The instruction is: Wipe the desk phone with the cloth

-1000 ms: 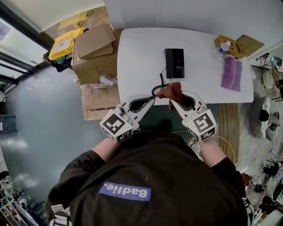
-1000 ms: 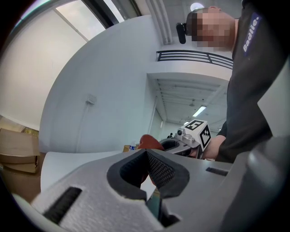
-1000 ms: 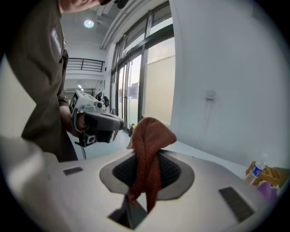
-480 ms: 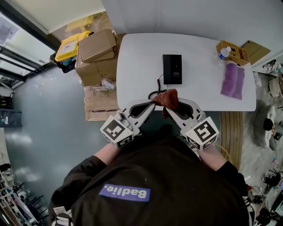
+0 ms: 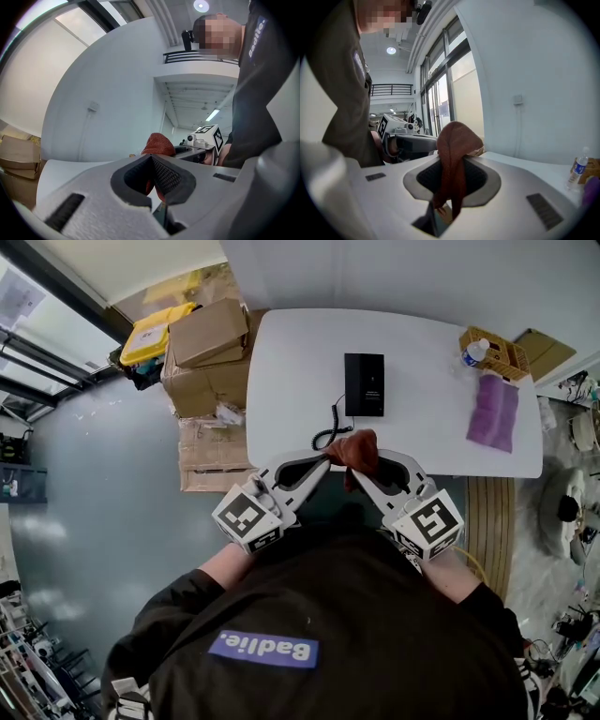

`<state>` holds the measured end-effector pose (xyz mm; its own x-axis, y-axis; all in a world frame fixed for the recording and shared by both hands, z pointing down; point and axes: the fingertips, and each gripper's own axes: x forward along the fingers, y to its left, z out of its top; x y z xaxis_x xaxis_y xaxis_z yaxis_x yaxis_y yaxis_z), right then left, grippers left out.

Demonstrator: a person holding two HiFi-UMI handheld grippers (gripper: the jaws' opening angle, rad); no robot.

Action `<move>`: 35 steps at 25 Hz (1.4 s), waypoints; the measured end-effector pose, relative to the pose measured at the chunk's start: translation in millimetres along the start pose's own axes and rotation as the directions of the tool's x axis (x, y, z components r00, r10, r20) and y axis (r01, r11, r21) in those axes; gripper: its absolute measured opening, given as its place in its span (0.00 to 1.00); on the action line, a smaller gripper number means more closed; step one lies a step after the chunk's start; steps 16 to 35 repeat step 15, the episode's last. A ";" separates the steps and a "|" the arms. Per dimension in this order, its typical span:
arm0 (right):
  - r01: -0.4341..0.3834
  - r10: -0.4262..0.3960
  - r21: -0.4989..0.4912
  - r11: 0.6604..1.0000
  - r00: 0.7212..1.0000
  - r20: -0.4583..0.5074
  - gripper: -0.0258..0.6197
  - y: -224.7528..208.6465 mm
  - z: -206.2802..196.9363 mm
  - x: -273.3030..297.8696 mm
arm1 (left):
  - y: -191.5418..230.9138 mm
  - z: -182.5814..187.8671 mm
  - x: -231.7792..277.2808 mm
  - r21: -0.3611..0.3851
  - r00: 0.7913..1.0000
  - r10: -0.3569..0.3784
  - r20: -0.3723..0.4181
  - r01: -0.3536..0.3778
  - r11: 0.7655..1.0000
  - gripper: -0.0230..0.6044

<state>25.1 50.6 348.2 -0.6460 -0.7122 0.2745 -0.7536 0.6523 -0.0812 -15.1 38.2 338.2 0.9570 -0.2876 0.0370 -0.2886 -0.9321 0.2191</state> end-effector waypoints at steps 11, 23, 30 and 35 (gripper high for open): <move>0.010 -0.010 0.000 1.000 1.000 -0.009 0.18 3.3 -2.8 -4.1 | -6.9 -2.2 -2.3 0.013 1.000 -0.012 0.000 0.012 1.000 0.05; 0.010 -0.010 0.002 1.000 1.000 -0.020 0.18 6.4 -5.0 -3.8 | -7.4 -1.7 -5.1 0.000 1.000 -0.003 0.003 0.003 1.000 0.05; 0.010 -0.010 0.002 1.000 1.000 -0.020 0.18 6.4 -5.0 -3.8 | -7.4 -1.7 -5.1 0.000 1.000 -0.003 0.003 0.003 1.000 0.05; 0.010 -0.010 0.002 1.000 1.000 -0.020 0.18 6.4 -5.0 -3.8 | -7.4 -1.7 -5.1 0.000 1.000 -0.003 0.003 0.003 1.000 0.05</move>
